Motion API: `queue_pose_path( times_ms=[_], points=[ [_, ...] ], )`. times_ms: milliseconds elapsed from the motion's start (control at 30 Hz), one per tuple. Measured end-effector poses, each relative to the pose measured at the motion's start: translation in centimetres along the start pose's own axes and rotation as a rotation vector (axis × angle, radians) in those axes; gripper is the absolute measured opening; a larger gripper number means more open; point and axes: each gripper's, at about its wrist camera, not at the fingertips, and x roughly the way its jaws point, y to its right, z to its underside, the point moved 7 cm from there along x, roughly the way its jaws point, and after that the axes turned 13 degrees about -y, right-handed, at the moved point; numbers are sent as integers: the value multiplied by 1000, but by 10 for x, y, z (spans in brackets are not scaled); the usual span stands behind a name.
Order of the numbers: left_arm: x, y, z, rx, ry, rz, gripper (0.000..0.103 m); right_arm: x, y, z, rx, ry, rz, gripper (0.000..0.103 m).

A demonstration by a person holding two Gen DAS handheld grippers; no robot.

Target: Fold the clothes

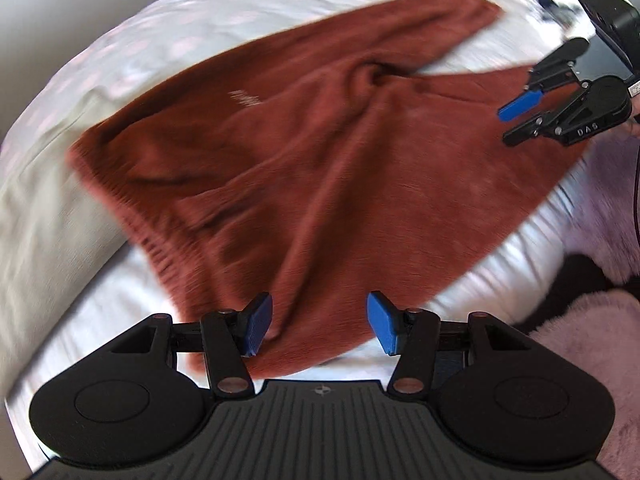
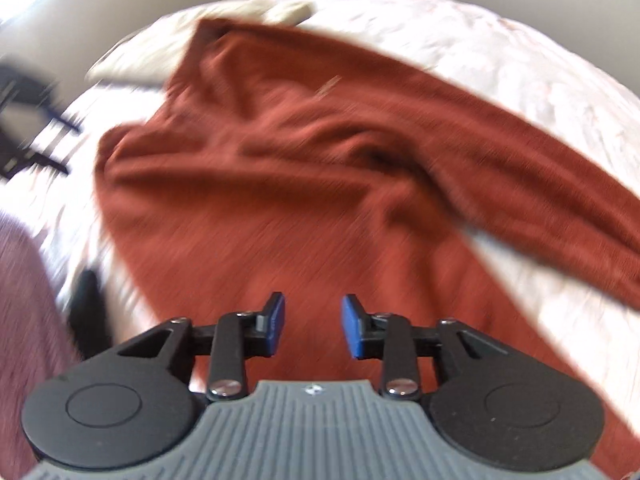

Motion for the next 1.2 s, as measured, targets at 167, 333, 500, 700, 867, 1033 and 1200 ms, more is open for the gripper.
queue_pose_path(
  times_ms=[167, 333, 500, 700, 867, 1033, 1200],
  points=[
    [17, 62, -23, 212, -54, -5, 51, 4, -42, 47, -61, -43, -14, 41],
    [40, 114, -36, 413, -97, -43, 51, 16, -60, 71, -73, -50, 9, 46],
    [76, 143, -44, 511, -161, -70, 55, 28, -60, 69, -79, -49, 66, 49],
    [121, 153, -43, 568, -209, -179, 57, 51, -65, 67, -153, -106, 191, 46],
    [127, 154, -40, 558, -177, -234, 61, 52, -59, 66, -140, -66, 284, 16],
    [113, 140, -37, 492, -172, -297, 7, 35, -49, 68, -54, -48, 185, 9],
    [88, 140, -20, 522, -209, -210, 5, 8, -47, 75, -6, -68, 27, 7]
  ],
)
